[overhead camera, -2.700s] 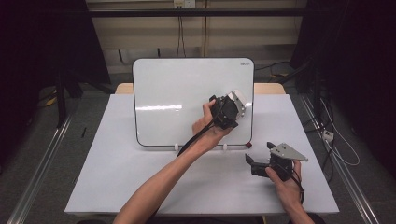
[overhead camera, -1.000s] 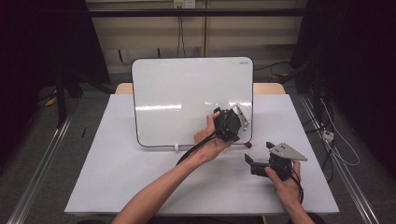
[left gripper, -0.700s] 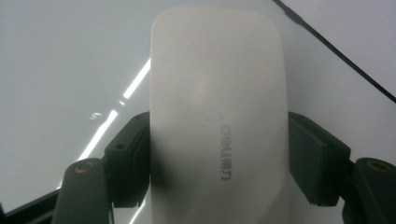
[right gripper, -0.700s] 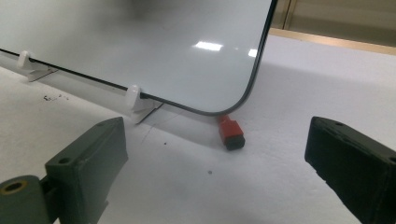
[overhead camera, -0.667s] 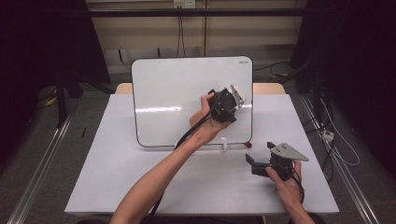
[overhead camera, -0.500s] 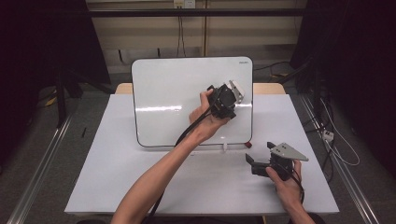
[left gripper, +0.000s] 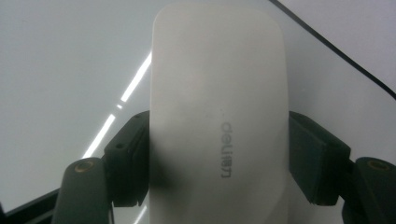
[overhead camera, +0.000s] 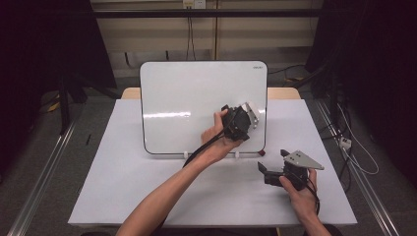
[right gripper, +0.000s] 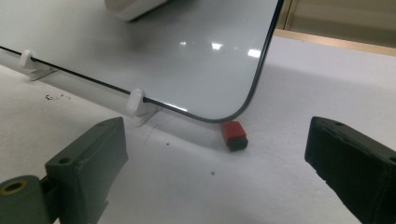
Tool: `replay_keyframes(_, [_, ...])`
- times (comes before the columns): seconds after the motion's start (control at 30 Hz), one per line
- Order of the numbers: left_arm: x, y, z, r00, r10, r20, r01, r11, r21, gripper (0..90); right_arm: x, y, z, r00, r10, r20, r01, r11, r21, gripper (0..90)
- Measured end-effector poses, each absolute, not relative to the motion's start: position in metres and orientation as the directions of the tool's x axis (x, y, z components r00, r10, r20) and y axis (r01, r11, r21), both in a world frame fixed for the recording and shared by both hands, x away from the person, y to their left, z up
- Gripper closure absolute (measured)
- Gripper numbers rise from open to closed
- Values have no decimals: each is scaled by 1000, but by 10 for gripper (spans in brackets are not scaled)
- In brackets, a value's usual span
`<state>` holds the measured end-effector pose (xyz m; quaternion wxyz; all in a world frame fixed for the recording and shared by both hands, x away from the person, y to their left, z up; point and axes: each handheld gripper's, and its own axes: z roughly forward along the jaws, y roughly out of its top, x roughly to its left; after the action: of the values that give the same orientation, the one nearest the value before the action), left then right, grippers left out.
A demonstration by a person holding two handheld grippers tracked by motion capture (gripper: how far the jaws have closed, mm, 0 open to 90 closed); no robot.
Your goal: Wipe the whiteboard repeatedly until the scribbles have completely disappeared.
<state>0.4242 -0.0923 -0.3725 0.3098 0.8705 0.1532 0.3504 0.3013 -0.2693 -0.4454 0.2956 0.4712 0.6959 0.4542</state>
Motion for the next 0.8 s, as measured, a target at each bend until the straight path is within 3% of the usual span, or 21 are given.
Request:
replay_keyframes(0.5, [398, -97, -400, 743, 388, 546, -2, -813, 582, 302, 302, -268, -446, -383, 924, 15, 386, 145, 911, 56])
replay_keyframes(0.8, [401, -90, -399, 801, 393, 451, 33, -782, 623, 302, 302, -268, -446, -383, 924, 17, 387, 144, 911, 56])
